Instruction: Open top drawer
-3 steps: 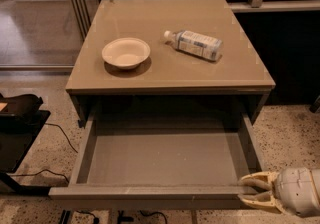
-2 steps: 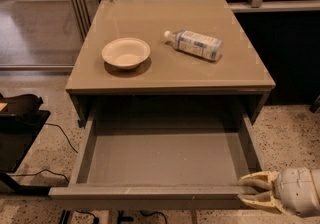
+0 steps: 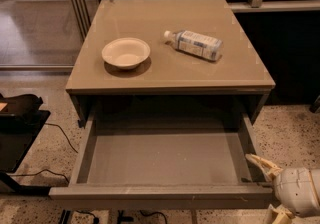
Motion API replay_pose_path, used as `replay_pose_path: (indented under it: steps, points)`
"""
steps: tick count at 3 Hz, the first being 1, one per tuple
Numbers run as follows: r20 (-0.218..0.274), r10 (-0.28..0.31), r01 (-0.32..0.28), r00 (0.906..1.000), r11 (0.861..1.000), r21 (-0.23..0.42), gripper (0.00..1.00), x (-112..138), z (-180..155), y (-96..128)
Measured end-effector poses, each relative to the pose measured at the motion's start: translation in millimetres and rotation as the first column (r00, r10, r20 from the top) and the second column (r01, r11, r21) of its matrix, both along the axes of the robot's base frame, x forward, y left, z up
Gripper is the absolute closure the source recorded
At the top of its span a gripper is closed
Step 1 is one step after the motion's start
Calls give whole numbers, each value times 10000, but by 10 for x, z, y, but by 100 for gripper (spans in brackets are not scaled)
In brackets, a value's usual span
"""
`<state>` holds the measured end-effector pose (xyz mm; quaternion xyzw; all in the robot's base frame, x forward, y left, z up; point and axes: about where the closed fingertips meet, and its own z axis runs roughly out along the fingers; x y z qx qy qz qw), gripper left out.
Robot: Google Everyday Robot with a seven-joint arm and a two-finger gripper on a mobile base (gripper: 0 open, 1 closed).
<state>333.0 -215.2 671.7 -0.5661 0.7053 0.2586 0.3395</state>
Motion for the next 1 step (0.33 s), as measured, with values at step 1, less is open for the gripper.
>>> replay_pose_path:
  steps: [1]
  points:
    - [0, 1, -1, 10000, 10000, 0, 0, 0, 0, 0]
